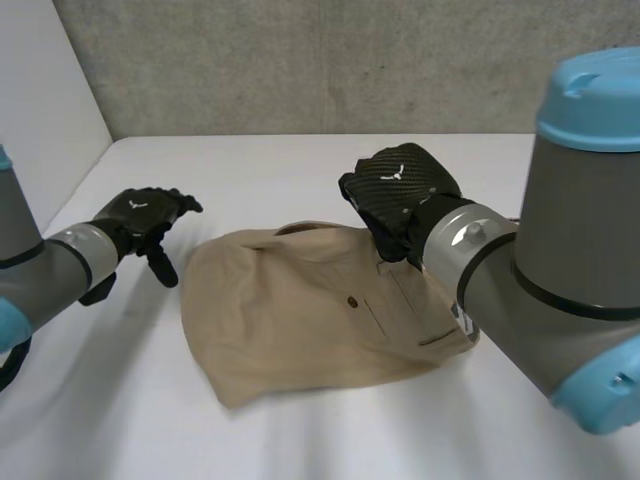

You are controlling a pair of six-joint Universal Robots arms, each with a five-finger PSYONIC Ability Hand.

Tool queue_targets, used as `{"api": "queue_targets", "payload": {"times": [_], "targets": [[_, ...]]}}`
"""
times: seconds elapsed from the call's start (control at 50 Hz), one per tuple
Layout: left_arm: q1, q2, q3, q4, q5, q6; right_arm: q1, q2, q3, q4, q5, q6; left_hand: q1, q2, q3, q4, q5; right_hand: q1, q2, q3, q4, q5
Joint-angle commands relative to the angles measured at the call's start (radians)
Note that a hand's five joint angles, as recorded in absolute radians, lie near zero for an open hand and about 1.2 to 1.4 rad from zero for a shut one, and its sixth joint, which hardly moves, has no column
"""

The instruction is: Fold the shorts.

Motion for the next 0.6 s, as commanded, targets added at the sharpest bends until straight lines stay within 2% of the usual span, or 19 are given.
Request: {"api": "queue_targets", "payload": {"times": [0.02,0.06,0.12,0.14,0.16,0.26,0.4,0.48,0.5,0.52,0.6], "targets": [[-0.003,-0.142,0.110,-0.007,0.004,0.005,-0.002,-0.080,0.073,-0.001,-0.043,0.002,0.092,0.099,0.083,0.098,0.106,0.433,0.231,0.218,0.208,0.249],[-0.003,-0.170,0.122,-0.005,0.004,0.006,-0.013,-0.092,0.095,-0.001,-0.058,0.001,0.150,0.158,0.141,0.157,0.164,0.433,0.231,0.218,0.208,0.249],[-0.004,-0.210,0.146,-0.005,0.004,0.006,-0.024,-0.094,0.111,-0.001,-0.060,0.002,0.367,0.374,0.358,0.374,0.381,0.433,0.231,0.218,0.208,0.249],[-0.006,-0.214,0.150,-0.005,0.004,0.005,-0.033,-0.095,0.119,-0.001,-0.058,0.004,0.467,0.474,0.457,0.473,0.481,0.433,0.231,0.218,0.208,0.249],[-0.007,-0.221,0.153,-0.007,0.007,0.005,-0.039,-0.095,0.122,-0.003,-0.058,0.004,0.680,0.687,0.671,0.687,0.694,0.433,0.231,0.218,0.208,0.249],[-0.032,-0.216,0.142,-0.003,0.028,0.000,-0.078,-0.092,0.145,-0.004,-0.060,0.005,1.142,1.149,1.132,1.148,1.156,0.433,0.231,0.218,0.208,0.249],[-0.050,-0.165,0.114,-0.002,0.033,0.000,-0.102,-0.086,0.157,-0.014,-0.053,0.036,1.143,1.150,1.133,1.149,1.157,0.422,0.220,0.208,0.198,0.239],[-0.052,-0.121,0.081,0.001,0.031,0.000,-0.122,-0.080,0.151,-0.012,-0.058,0.114,1.143,1.150,1.133,1.149,1.157,0.033,-0.169,-0.182,-0.192,-0.150],[-0.052,-0.112,0.073,0.001,0.031,0.000,-0.134,-0.078,0.145,-0.011,-0.060,0.154,1.143,1.150,1.133,1.149,1.157,-0.242,-0.443,-0.456,-0.466,-0.425],[-0.052,-0.112,0.073,0.001,0.031,0.000,-0.140,-0.078,0.140,-0.008,-0.060,0.180,1.143,1.150,1.133,1.149,1.157,-0.369,-0.571,-0.584,-0.594,-0.553],[-0.055,-0.058,0.033,0.003,0.033,0.000,-0.157,-0.080,0.129,-0.001,-0.057,0.248,1.143,1.150,1.133,1.149,1.157,-0.450,-0.651,-0.664,-0.674,-0.633]]}}
